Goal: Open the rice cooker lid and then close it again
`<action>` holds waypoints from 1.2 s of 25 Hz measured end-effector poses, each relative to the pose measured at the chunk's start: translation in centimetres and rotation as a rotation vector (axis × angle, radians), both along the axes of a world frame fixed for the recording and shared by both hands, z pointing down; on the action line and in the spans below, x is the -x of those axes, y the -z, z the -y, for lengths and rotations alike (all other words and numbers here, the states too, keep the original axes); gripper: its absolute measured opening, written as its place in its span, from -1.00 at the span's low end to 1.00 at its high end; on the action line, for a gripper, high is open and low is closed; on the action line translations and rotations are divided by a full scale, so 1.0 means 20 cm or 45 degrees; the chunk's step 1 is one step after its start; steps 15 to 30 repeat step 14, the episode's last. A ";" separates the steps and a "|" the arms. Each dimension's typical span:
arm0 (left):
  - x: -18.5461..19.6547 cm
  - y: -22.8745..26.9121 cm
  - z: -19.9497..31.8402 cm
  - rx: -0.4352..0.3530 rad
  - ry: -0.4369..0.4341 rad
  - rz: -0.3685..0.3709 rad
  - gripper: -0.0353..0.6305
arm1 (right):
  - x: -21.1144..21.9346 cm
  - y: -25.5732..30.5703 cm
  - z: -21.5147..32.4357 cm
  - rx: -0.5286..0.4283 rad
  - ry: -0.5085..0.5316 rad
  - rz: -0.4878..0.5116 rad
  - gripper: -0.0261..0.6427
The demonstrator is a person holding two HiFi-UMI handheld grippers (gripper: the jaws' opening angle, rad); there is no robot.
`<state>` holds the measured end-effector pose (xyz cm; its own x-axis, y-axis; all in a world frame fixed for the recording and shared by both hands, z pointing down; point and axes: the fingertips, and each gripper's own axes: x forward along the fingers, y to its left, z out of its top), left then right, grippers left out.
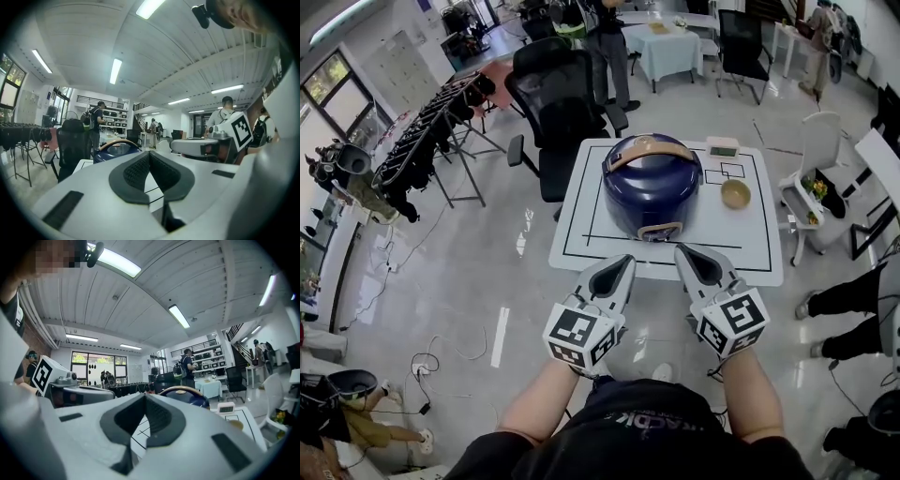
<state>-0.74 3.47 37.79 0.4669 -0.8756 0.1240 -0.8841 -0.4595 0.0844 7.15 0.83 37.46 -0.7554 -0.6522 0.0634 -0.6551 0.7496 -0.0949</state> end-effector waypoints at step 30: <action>-0.06 0.00 -0.07 0.004 0.036 -0.023 -0.88 | -0.05 -0.02 -0.06 0.000 0.028 0.002 -0.92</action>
